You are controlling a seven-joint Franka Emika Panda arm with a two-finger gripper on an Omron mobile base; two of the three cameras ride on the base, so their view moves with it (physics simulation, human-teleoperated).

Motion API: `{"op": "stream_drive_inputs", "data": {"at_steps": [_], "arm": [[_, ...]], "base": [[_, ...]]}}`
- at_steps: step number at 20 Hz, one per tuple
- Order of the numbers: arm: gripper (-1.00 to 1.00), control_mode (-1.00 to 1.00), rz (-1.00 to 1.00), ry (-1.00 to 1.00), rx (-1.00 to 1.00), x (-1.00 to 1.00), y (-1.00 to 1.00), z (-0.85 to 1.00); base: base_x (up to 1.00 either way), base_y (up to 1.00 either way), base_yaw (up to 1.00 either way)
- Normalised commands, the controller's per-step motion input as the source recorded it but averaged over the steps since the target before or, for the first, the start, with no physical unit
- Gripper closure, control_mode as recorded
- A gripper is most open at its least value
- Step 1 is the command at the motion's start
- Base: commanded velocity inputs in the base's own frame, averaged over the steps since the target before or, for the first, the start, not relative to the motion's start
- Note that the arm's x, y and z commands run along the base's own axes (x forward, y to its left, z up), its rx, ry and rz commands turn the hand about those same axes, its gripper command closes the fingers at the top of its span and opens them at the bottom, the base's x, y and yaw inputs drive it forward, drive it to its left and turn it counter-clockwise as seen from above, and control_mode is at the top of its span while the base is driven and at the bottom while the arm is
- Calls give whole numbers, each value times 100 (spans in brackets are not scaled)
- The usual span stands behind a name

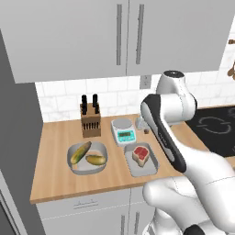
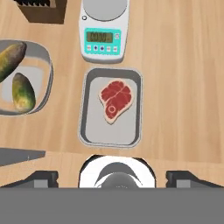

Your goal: Take the meat container that has the steak and place it on the second highest rack of the freezer. Then take the vegetable container that has the cucumbers and place it on the highest rack of the freezer.

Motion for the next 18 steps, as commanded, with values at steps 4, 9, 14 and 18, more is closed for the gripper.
{"op": "stream_drive_inputs", "data": {"at_steps": [4, 9, 14, 18], "arm": [[-100, -100, 0, 5, 0, -17, 27, -68], [-100, -100, 0, 1, 0, 1, 6, -59], [-100, -100, 0, 0, 0, 2, 13, -56], [-100, -100, 0, 0, 0, 18, 16, -46]], "base": [[0, 0, 0], [0, 0, 0], [0, 0, 0], [0, 0, 0]]}}
